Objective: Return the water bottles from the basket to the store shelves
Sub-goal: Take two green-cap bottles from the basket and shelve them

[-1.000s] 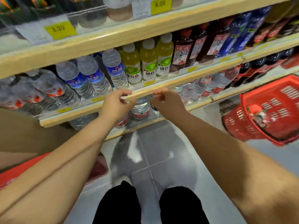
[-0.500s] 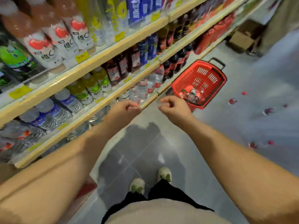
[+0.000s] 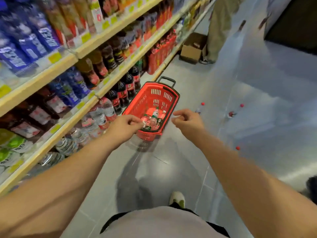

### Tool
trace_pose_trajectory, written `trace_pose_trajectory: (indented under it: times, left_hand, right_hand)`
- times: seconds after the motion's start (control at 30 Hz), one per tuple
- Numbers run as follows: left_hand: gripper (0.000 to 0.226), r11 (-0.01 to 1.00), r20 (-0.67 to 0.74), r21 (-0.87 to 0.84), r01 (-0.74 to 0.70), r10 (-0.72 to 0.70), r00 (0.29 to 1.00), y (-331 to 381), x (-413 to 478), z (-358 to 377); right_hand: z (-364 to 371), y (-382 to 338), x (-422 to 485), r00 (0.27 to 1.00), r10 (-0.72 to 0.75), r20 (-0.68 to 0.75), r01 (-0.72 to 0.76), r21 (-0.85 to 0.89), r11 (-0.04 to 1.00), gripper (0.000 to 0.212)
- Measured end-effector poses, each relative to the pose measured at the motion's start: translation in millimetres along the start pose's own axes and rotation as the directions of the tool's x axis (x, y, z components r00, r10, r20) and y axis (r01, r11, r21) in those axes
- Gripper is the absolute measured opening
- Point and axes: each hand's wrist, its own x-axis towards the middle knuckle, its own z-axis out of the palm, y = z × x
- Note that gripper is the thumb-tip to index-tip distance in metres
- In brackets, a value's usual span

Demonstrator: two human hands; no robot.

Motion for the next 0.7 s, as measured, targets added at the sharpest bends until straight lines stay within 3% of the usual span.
trace_pose_trajectory:
  times: [0.27,0.7]
  left_hand:
    - [0.011,0.99,-0.038,-0.038,0.139,-0.141,0.989,51,101,41]
    - [0.007,0.93,-0.06,-0.104,0.352,-0.359,0.932,55,334,24]
  right_hand:
    - [-65,-7,137,0.993,0.017,0.119,0.002,-0.16,0.987,0.017]
    - [-18,-39,405,0.938,0.137,0.317,-0.053,-0.261,0.964,0.021]
